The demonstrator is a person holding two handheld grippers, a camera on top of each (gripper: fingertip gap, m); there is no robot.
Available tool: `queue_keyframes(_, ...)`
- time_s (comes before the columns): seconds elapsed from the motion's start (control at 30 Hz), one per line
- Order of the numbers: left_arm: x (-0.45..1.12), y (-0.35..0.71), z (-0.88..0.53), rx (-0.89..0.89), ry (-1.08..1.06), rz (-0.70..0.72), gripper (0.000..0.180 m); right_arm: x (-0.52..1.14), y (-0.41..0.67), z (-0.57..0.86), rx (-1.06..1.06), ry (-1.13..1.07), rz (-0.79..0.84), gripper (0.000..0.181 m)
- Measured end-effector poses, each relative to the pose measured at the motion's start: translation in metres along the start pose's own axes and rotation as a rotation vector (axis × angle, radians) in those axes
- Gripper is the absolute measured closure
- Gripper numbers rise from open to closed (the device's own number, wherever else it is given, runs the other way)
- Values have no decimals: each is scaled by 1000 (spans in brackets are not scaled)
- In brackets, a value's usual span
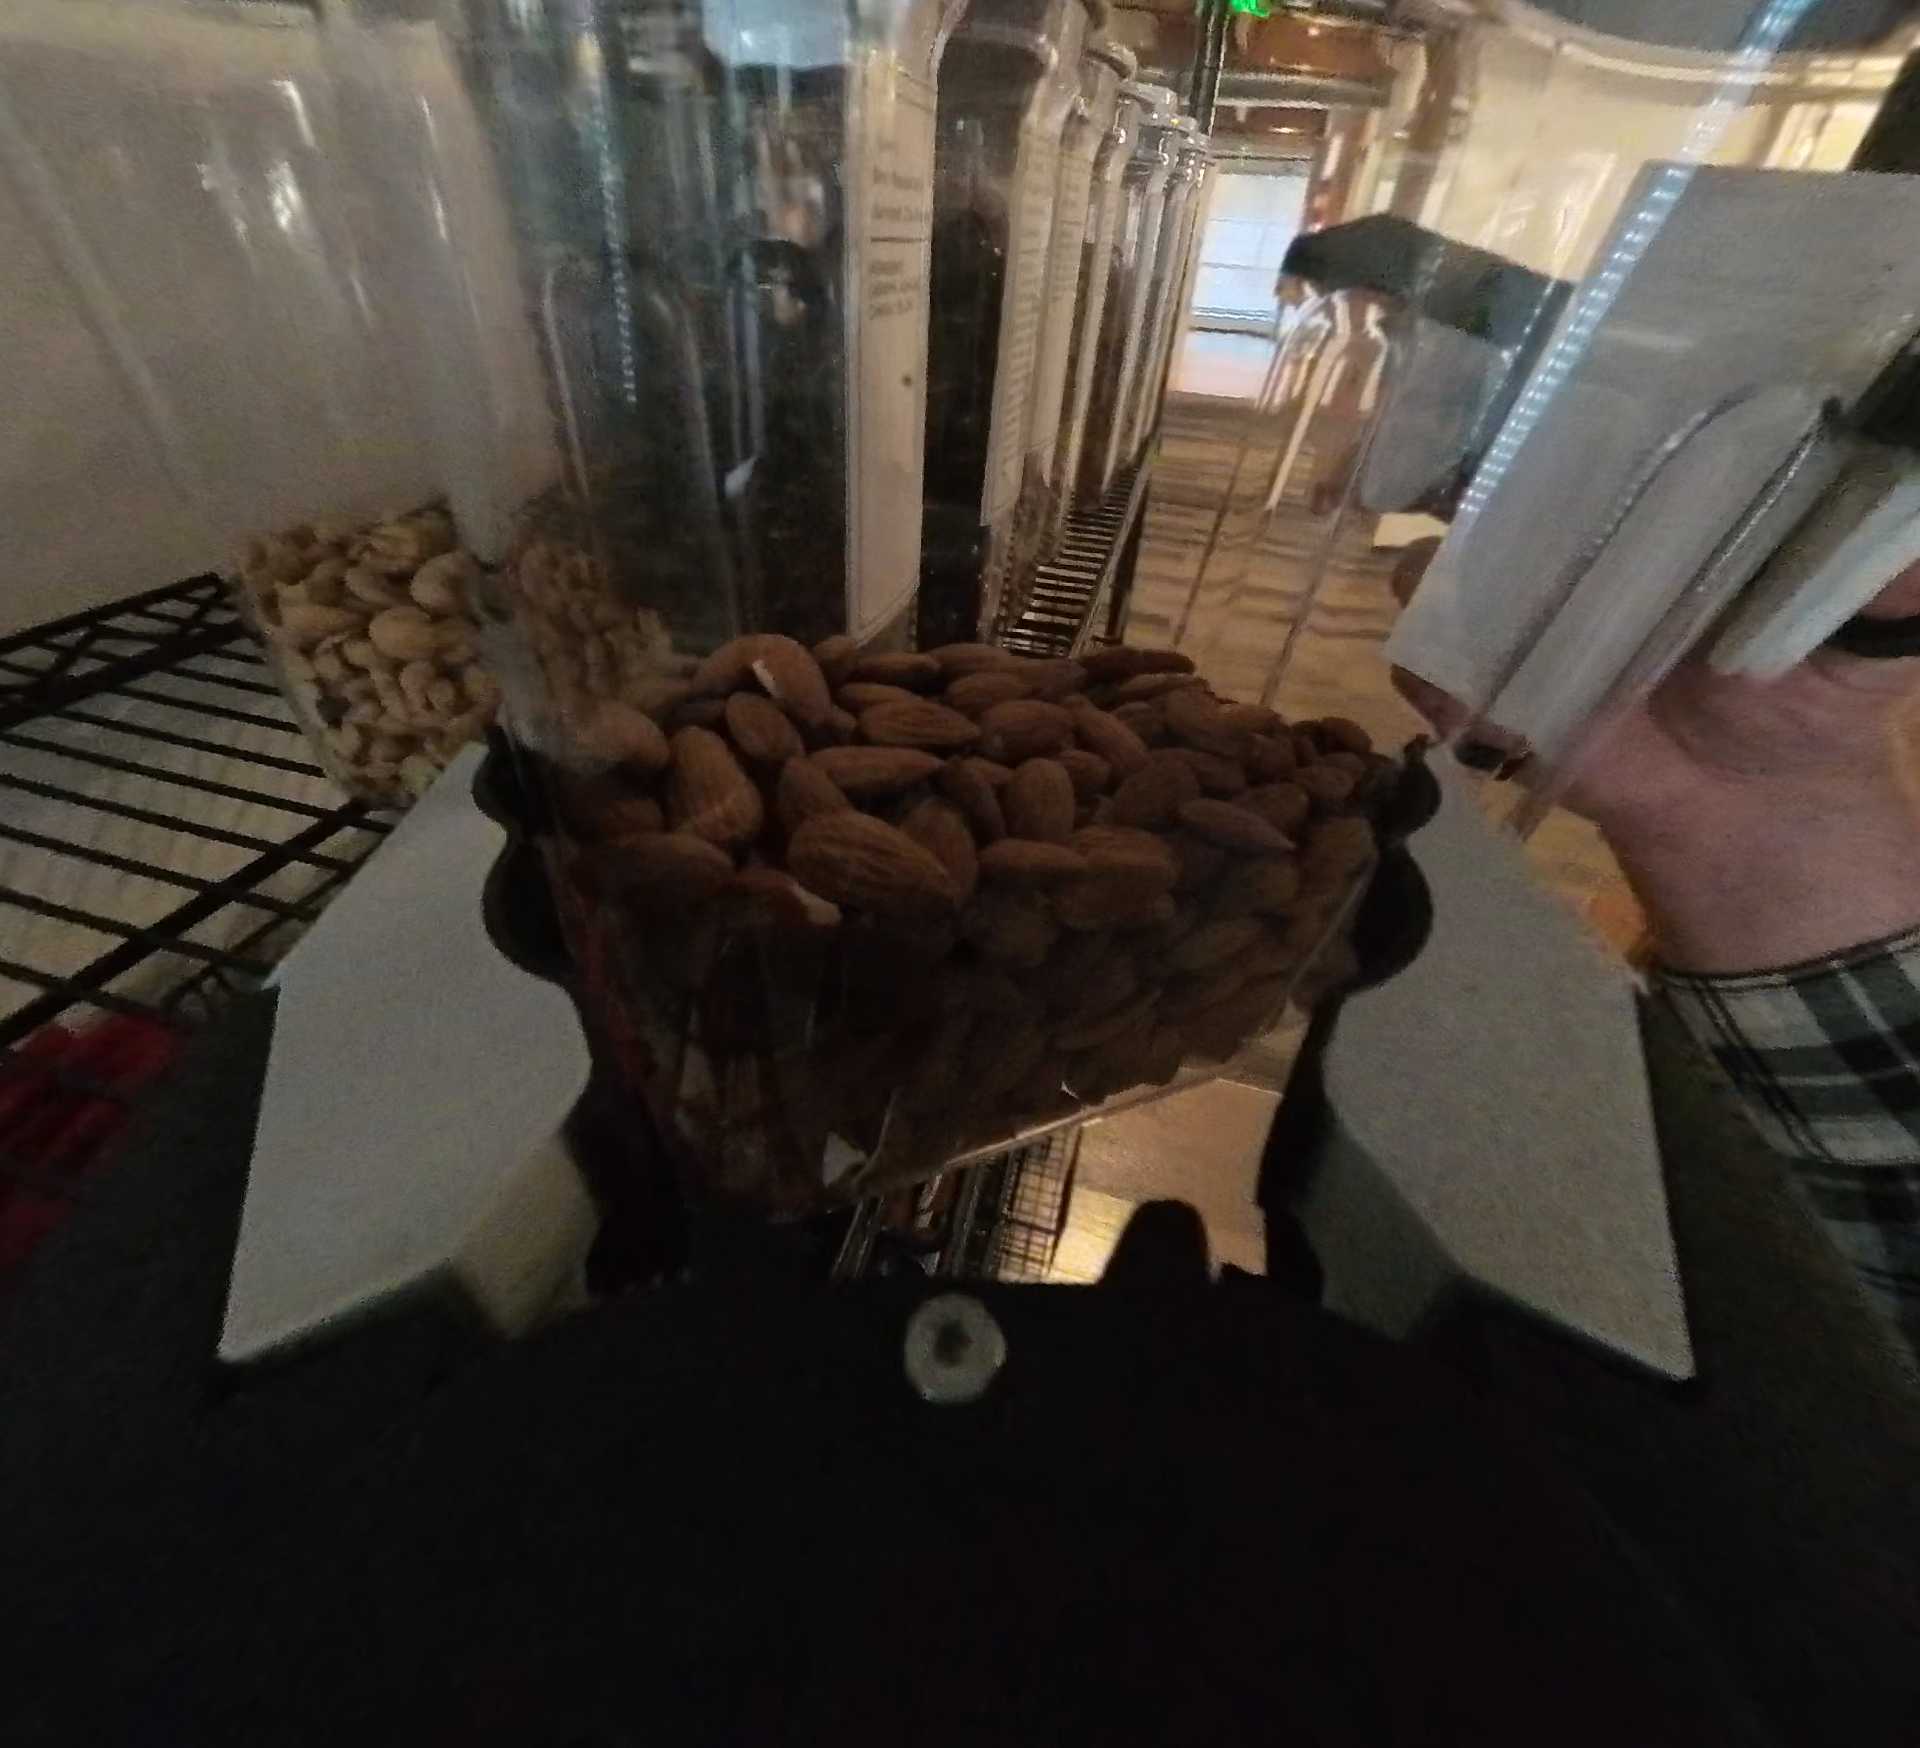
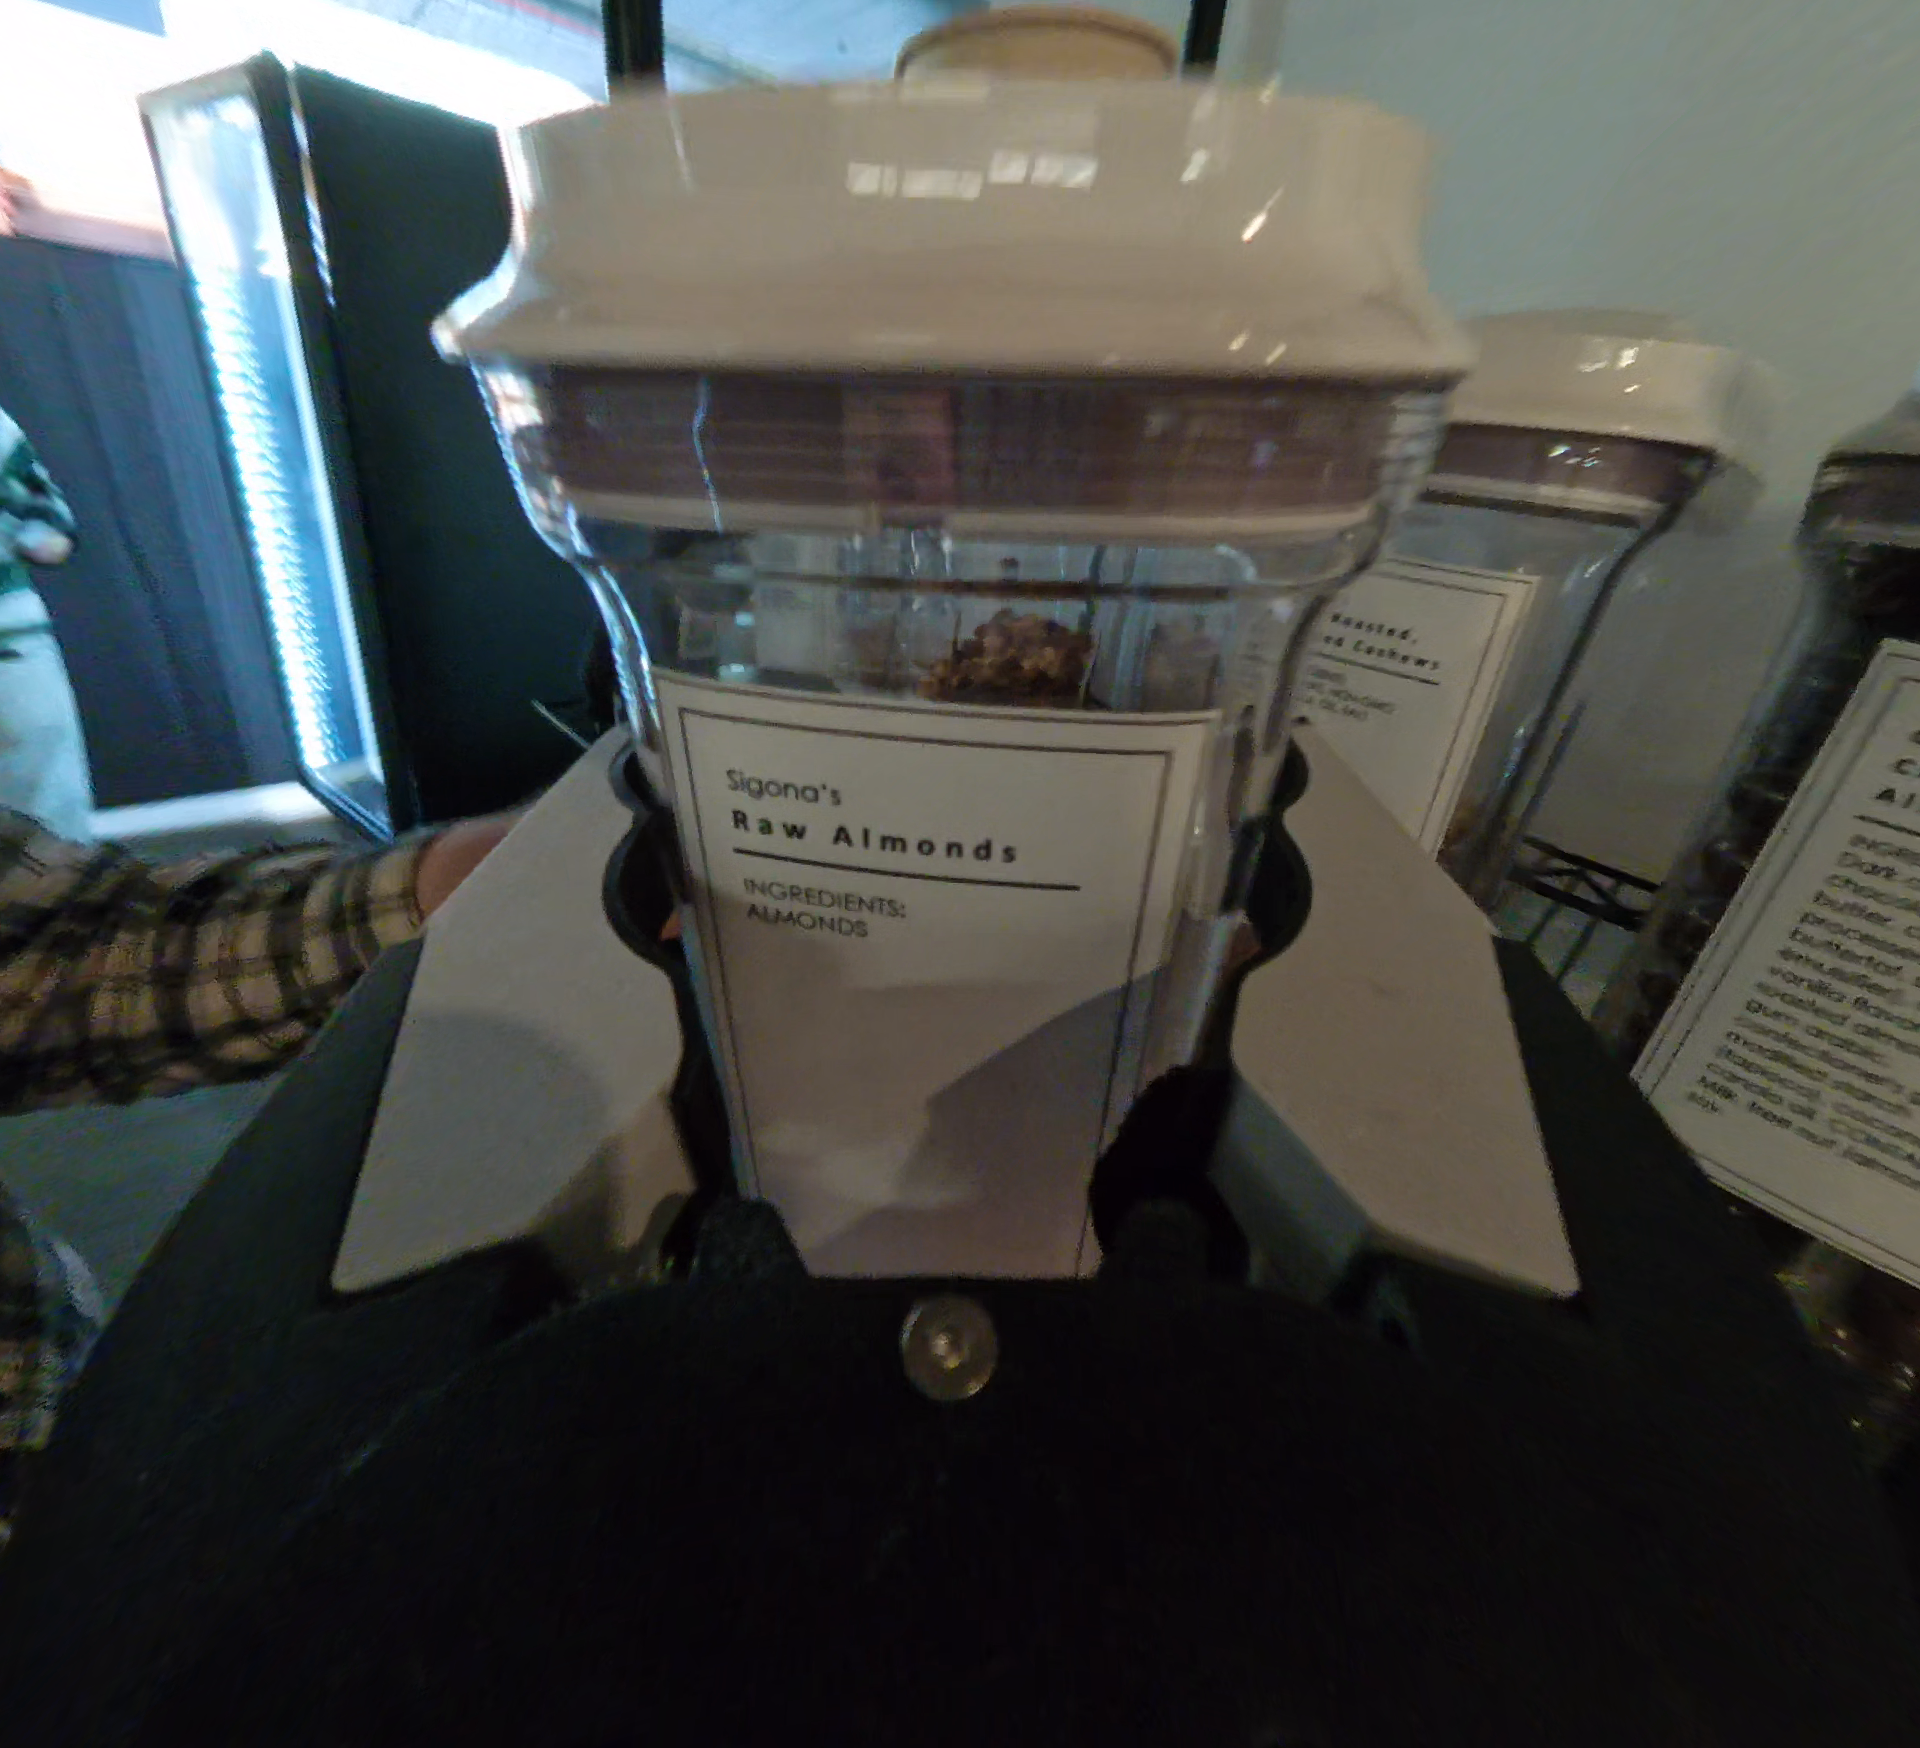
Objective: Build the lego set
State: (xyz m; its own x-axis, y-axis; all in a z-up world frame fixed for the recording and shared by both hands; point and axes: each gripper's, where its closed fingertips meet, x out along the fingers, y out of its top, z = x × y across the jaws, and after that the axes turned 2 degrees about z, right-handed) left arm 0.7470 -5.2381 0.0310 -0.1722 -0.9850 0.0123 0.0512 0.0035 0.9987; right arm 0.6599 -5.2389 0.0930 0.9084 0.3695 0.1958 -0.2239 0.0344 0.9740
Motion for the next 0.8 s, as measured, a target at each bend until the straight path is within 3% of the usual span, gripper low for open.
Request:
queue_keyframes(0.3,-1,0,6,6,3,-5,25,1,-2,-3,17,7,43,64)
queue_keyframes(0.37,-6,3,7,25,7,9,30,-4,-5,-3,23,43,36,64)
queue_keyframes(0.43,-12,4,10,9,-27,24,52,-12,0,-2,48,79,77,65)
queue_keyframes(0.5,-10,0,14,15,-63,6,58,-18,5,-1,61,86,110,64)
queue_keyframes(0.6,2,-4,18,-44,-134,-42,42,-17,8,-3,54,87,113,64)
queue_keyframes(0.8,5,-3,20,-48,-155,-45,39,-16,11,-4,61,72,146,64)
